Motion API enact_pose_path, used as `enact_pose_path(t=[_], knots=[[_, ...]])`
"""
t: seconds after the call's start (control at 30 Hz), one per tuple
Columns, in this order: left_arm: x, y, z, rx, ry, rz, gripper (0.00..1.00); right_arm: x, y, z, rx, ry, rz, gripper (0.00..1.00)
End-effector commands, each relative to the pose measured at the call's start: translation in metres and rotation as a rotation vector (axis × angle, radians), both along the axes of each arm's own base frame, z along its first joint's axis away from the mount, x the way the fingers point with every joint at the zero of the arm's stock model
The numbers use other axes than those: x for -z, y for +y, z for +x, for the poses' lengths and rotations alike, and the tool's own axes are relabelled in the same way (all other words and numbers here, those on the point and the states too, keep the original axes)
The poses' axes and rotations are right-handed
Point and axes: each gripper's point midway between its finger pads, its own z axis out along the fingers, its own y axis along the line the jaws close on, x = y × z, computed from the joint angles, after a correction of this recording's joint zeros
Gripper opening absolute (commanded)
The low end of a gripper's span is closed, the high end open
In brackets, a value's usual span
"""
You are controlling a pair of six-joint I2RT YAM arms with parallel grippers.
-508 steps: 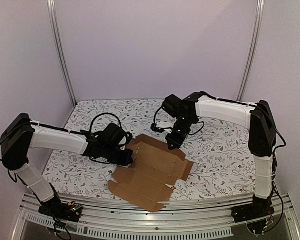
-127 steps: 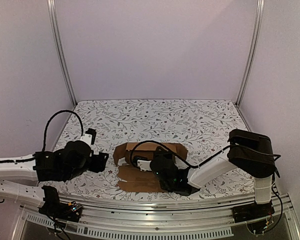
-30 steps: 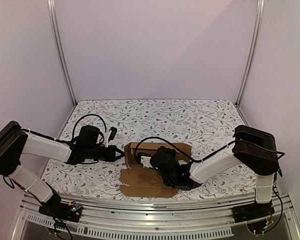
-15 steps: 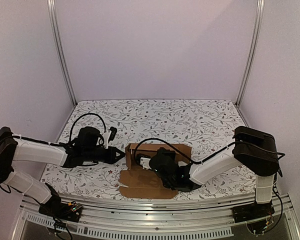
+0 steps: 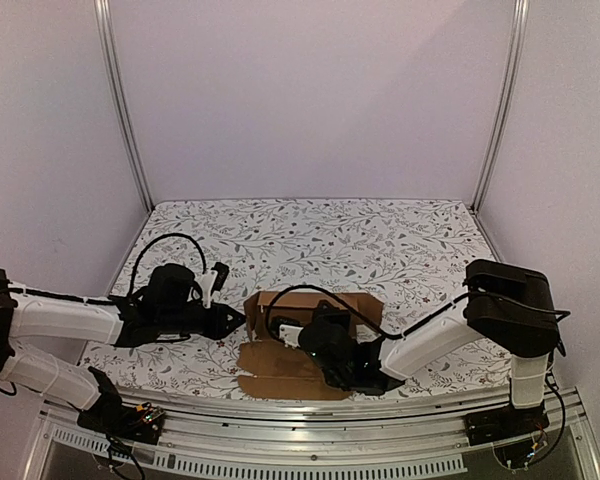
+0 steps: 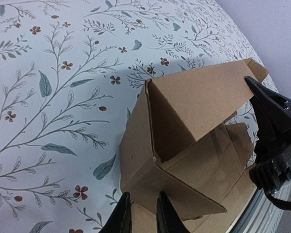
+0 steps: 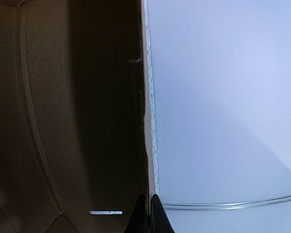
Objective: Fold the paper box
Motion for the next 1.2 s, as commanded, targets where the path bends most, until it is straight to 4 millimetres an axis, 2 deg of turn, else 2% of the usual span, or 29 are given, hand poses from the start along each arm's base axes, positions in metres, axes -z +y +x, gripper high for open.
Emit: enact_pose_path(t=[0.0,0.6,0.9,1.17], knots=[[0.005,0.005,-0.008,-0.002,-0.011,0.029,0.22,0.012,0.0,-0.009,-0.005,-0.007,-0.036,0.0],[0.018,-0.01,-0.011,0.035,-0.019,0.056,0.29,0.013,0.006,-0.023,-0.012,-0.02,-0.045,0.0],[0.019,-0.021,-0.013,0.033,-0.054,0.093,0.43,0.016,0.009,-0.023,-0.014,-0.01,-0.044,0.0],[0.019,-0.025,0.002,-0.027,-0.122,0.167,0.49,0.014,0.01,-0.024,-0.017,-0.006,-0.043,0.0]])
